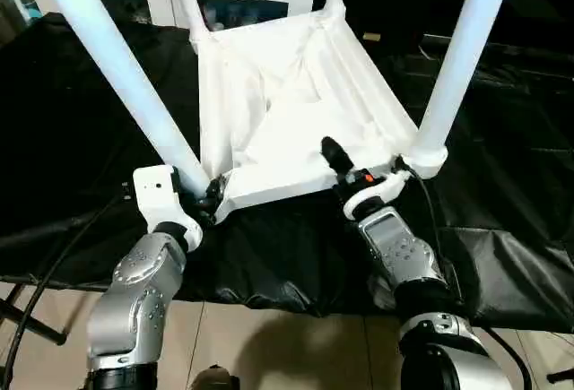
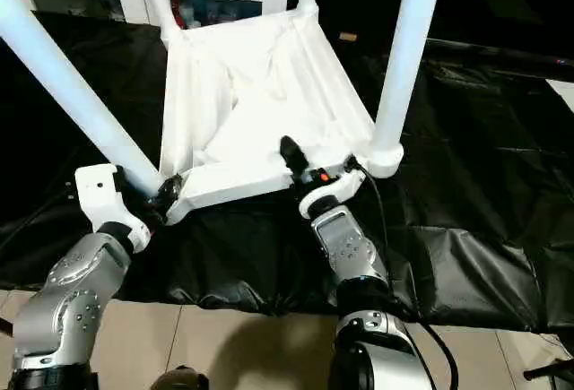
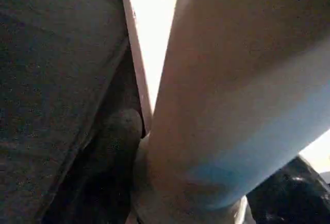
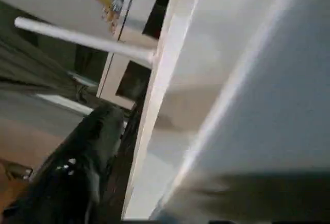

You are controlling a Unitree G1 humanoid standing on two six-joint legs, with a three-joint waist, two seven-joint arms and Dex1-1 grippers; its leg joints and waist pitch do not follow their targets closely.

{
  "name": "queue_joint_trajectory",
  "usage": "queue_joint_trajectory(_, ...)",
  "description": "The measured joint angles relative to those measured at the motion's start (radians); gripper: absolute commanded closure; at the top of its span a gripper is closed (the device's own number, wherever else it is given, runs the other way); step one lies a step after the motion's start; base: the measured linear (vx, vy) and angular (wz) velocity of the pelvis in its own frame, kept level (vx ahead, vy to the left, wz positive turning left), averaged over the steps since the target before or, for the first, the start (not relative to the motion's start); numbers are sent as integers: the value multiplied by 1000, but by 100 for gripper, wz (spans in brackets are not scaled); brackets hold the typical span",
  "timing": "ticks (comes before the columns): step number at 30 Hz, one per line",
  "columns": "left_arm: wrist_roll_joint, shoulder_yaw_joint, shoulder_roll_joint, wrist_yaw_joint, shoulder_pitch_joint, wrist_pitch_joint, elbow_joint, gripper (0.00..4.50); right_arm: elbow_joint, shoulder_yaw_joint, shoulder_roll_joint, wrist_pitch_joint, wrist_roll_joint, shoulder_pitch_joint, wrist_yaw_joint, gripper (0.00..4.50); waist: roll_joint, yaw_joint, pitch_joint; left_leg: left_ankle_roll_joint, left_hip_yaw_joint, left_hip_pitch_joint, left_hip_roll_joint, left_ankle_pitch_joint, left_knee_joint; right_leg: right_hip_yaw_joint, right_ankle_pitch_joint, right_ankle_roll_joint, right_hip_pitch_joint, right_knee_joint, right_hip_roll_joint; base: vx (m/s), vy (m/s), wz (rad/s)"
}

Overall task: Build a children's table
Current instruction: Flip table

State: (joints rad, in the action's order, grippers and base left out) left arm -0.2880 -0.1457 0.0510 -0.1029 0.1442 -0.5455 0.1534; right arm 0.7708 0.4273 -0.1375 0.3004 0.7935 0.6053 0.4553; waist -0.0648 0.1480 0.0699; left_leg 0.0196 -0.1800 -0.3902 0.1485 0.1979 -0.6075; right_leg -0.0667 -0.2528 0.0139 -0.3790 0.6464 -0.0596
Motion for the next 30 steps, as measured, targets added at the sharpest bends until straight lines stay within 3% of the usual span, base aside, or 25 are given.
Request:
queue_joint_trajectory(7, 18, 20, 16, -20, -4, 10, 8, 185, 37, 21, 6, -6, 1, 16, -1, 163, 3, 0, 2, 1, 0, -1, 1, -4, 0, -1, 2, 3, -1, 1, 0, 0, 0, 0)
queue_joint_trajectory(11, 27, 28, 18, -24, -4, 22, 8, 185, 58, 33, 16, -7, 1, 27, 0, 177, 2, 2, 2, 0, 0, -1, 1, -5, 0, -1, 3, 3, -1, 1, 0, 0, 0, 0)
queue_joint_trajectory(12, 29, 31, 19, -24, -4, 25, 8, 129, 60, 34, 17, -7, 1, 27, 1, 204, 2, 2, 1, 0, 0, -1, 1, -5, 0, -1, 3, 3, -1, 1, 0, 0, 0, 0)
queue_joint_trajectory(16, 17, 35, 34, -63, 5, 46, 9, 109, 63, 38, 23, -19, 7, 30, 10, 219, 2, 3, 1, 0, 0, -2, 1, -5, 0, -2, 3, 3, -2, 1, 0, 0, 0, 0)
queue_joint_trajectory(18, 5, 33, 42, -80, 9, 51, 13, 71, 63, 39, 25, -24, 10, 37, 10, 232, 2, 2, 1, 0, 0, -2, 1, -5, -1, -1, 3, 3, -2, 1, 0, 0, 0, 0)
queue_joint_trajectory(23, -10, 67, 232, -268, -113, 51, 66, 43, 26, 39, 46, -24, -4, 47, -20, 238, 2, 1, 1, -1, 0, -4, 2, -5, 0, -2, 2, 4, -4, 1, 1, 0, 0, 0)
queue_joint_trajectory(26, 8, 84, 287, -323, -158, 50, 74, 11, -18, 35, 61, -30, -22, 54, -48, 241, 1, 14, 1, -1, 0, -4, 2, -6, -1, -3, 3, 4, -4, 2, 1, 0, 0, 0)
queue_joint_trajectory(30, 20, 107, 332, -379, -181, 61, 124, 0, -111, 26, 83, -30, -53, 53, -111, 243, 1, 30, 2, -3, -3, -5, 3, -10, -1, -3, 4, 2, -4, 2, 0, 0, 0, 0)
